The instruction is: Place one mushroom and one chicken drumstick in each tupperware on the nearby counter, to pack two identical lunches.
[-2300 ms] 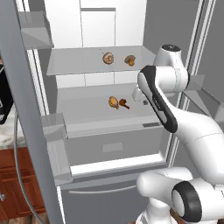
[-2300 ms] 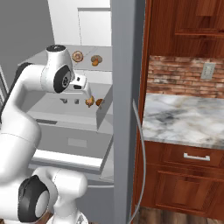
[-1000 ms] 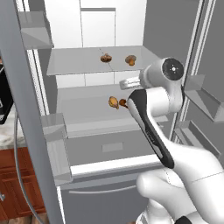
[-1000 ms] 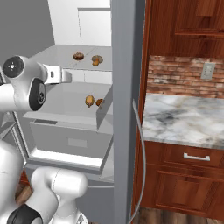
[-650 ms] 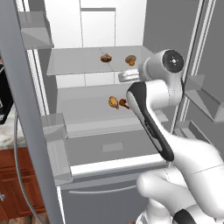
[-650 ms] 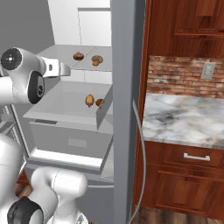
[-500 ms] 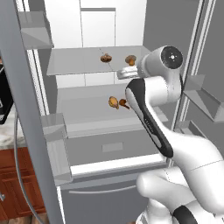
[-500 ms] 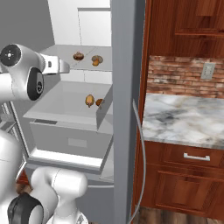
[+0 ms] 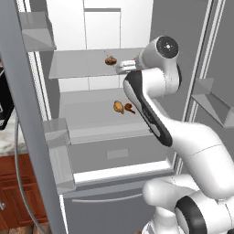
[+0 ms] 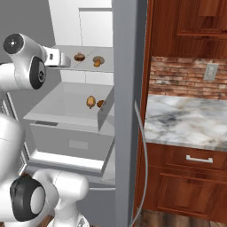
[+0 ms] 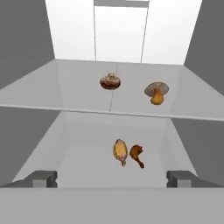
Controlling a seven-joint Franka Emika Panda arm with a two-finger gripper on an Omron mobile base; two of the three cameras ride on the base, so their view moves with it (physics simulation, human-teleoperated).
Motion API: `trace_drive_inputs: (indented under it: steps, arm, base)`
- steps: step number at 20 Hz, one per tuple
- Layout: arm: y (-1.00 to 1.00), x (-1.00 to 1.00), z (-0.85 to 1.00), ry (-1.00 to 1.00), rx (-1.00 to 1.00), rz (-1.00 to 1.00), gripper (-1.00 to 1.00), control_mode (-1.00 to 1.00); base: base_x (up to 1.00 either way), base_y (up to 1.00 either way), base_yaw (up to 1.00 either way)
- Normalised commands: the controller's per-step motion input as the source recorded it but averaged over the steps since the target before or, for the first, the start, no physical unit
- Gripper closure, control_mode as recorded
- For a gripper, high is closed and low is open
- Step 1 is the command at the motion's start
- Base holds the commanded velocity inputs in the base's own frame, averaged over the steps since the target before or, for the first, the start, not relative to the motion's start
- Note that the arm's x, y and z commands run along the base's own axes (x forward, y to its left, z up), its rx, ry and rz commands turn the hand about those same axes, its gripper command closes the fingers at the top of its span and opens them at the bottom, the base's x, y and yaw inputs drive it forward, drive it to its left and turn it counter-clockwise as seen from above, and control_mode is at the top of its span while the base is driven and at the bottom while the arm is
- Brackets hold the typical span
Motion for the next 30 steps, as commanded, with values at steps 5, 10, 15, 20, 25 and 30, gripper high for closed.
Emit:
trace_drive_inputs:
  steps: [5,10,15,20,25,30]
  arm:
    - [0.0,0.61,0.0,0.12,0.03,-0.08,-1.0,-1.0]
    - [0.04,0.72,0.0,0.1,0.04,-0.09,-1.0,-1.0]
    - [0.1,0.67,0.0,0.05,0.02,-0.07,-1.0,-1.0]
    - [0.1,0.57,-0.06,0.03,0.0,-0.04,-1.0,-1.0]
    - [0.0,0.47,-0.16,0.03,0.0,-0.01,-1.0,-1.0]
    - [0.0,0.43,-0.19,0.03,0.0,0.0,-1.0,-1.0]
  base:
    - [0.0,0.0,0.0]
    - [0.0,0.0,0.0]
    - [0.0,0.0,0.0]
    - [0.0,0.0,0.0]
    - [0.0,0.0,0.0]
    - [0.0,0.0,0.0]
